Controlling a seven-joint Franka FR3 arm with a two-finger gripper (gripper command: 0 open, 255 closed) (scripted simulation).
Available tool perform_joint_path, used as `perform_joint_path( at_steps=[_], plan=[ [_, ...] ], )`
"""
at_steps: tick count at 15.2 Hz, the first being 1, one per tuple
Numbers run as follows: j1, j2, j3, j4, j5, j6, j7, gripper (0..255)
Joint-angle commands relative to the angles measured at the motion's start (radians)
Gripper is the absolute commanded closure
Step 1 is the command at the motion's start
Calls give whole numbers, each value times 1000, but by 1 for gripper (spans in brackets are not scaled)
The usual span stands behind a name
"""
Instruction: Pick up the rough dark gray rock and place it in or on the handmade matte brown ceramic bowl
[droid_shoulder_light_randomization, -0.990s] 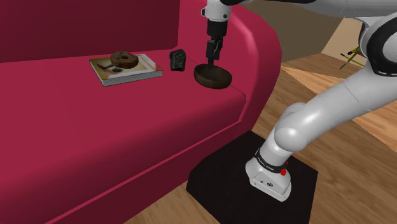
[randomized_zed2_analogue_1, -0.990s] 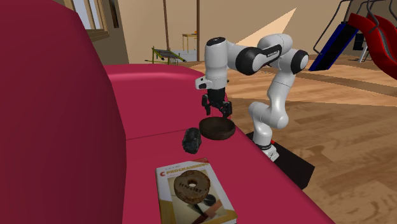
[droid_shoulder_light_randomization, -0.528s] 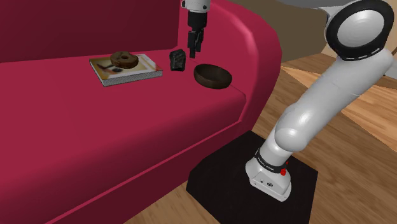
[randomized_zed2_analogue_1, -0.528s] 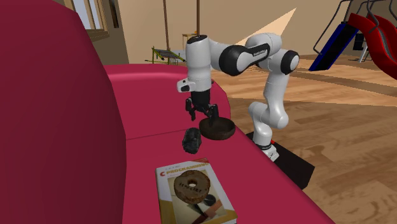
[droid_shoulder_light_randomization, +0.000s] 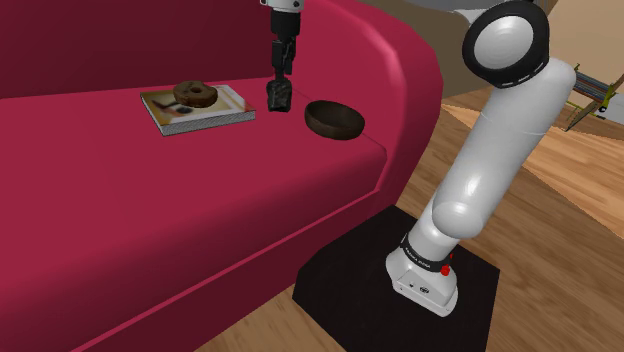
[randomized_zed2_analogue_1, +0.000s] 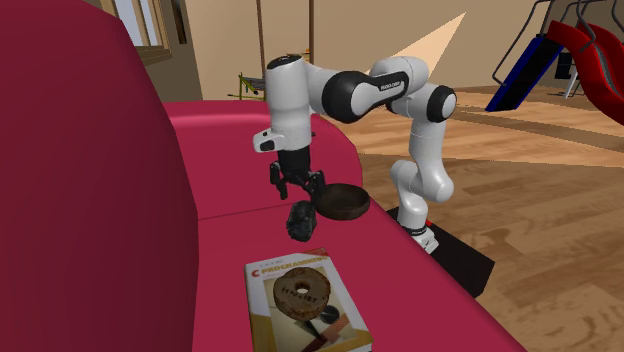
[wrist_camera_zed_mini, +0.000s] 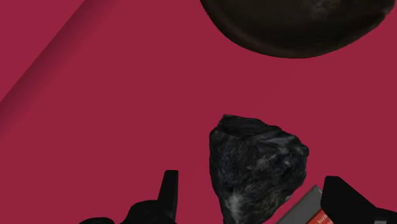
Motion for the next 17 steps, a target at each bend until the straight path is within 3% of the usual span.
perform_joint_path(
  at_steps=[1, 5, 12, 13, 17],
  plan=[
    [0, -1, 0, -28, 1, 27, -2, 0],
    [-1, -13, 0, -91, 1, 79, -3, 0],
    [-1, -13, 0, -91, 1, 78, -3, 0],
    [-1, -13, 0, -91, 1, 78, -3, 255],
    [0, -13, 0, -90, 1, 78, -2, 255]
  ],
)
